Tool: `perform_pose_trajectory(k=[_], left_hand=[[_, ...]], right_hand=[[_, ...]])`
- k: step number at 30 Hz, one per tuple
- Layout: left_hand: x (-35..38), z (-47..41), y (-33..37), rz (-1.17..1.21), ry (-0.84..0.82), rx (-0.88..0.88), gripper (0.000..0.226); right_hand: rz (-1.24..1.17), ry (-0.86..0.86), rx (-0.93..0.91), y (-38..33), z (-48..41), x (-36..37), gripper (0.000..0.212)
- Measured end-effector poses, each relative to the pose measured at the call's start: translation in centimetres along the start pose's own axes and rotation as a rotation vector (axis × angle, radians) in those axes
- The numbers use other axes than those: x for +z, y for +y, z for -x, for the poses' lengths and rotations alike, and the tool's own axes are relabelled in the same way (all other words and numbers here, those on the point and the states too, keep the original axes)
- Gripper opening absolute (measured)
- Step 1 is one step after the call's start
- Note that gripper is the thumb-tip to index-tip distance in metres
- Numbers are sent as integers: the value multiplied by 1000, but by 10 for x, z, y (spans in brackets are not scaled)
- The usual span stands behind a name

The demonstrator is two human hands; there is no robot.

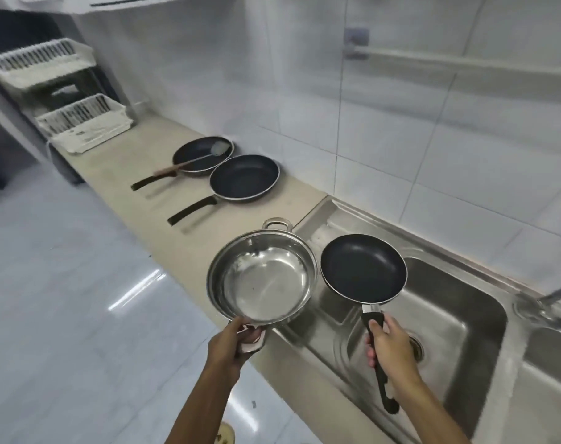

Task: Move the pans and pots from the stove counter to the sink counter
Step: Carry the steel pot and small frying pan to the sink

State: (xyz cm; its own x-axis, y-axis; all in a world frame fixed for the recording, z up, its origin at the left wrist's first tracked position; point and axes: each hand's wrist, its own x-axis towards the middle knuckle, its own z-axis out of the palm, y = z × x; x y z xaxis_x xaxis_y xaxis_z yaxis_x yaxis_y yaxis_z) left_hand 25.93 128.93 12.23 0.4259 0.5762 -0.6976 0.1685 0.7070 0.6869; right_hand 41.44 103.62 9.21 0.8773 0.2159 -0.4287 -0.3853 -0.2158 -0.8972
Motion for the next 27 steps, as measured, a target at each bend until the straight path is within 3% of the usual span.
perform_pose_trajectory(k=[7, 16, 27], left_hand=[[58, -122, 88, -183, -138, -43, 12], [93, -227, 155, -349, -323, -151, 15], [110, -293, 186, -427, -392, -226, 25]], right_hand=[[-64, 219, 65, -10, -55, 72, 20], [-159, 517, 138, -20, -97, 166, 18], [-137, 509, 184, -19, -145, 162, 17]])
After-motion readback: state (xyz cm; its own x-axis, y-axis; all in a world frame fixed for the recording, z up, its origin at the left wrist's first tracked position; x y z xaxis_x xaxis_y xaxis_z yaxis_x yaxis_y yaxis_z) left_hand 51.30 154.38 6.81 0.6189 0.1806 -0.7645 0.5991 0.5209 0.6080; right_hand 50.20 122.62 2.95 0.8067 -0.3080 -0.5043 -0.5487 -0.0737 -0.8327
